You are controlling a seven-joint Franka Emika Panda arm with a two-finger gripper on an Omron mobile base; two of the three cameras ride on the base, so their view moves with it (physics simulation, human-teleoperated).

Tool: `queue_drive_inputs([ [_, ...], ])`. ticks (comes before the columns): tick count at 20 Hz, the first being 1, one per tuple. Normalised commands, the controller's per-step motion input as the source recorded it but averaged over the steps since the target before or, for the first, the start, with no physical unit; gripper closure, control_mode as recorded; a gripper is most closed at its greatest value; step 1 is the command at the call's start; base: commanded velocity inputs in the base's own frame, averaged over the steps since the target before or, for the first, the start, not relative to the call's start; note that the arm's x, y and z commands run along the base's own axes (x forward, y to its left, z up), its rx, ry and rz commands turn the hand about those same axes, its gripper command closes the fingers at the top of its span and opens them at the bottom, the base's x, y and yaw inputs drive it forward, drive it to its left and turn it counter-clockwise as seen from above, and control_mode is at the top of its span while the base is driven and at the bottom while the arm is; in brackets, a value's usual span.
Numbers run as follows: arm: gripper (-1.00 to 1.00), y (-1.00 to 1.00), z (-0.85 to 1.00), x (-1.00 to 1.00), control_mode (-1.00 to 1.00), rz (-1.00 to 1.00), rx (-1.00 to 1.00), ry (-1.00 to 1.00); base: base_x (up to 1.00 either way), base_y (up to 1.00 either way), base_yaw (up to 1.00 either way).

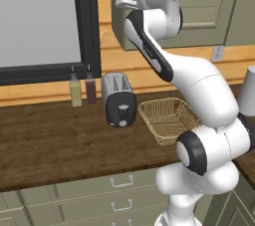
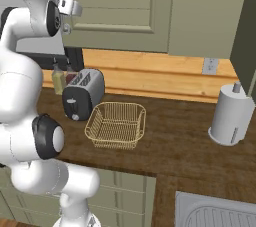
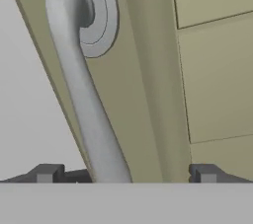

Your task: Open the cabinet, pick up the bread from the cabinet and place it in the basket. Then move the basket to the dining counter.

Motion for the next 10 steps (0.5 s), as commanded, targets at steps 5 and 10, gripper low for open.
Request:
queue_drive_inputs([
  [5, 1.00, 0.12, -0.11, 0.63, -1.00, 0.00, -0.01, 0.00, 0.00, 0.00, 0.00],
  [10, 1.00, 0.00, -0.11, 0.71, -1.00, 0.03, 0.00, 0.00, 0.00, 0.00, 0.00],
])
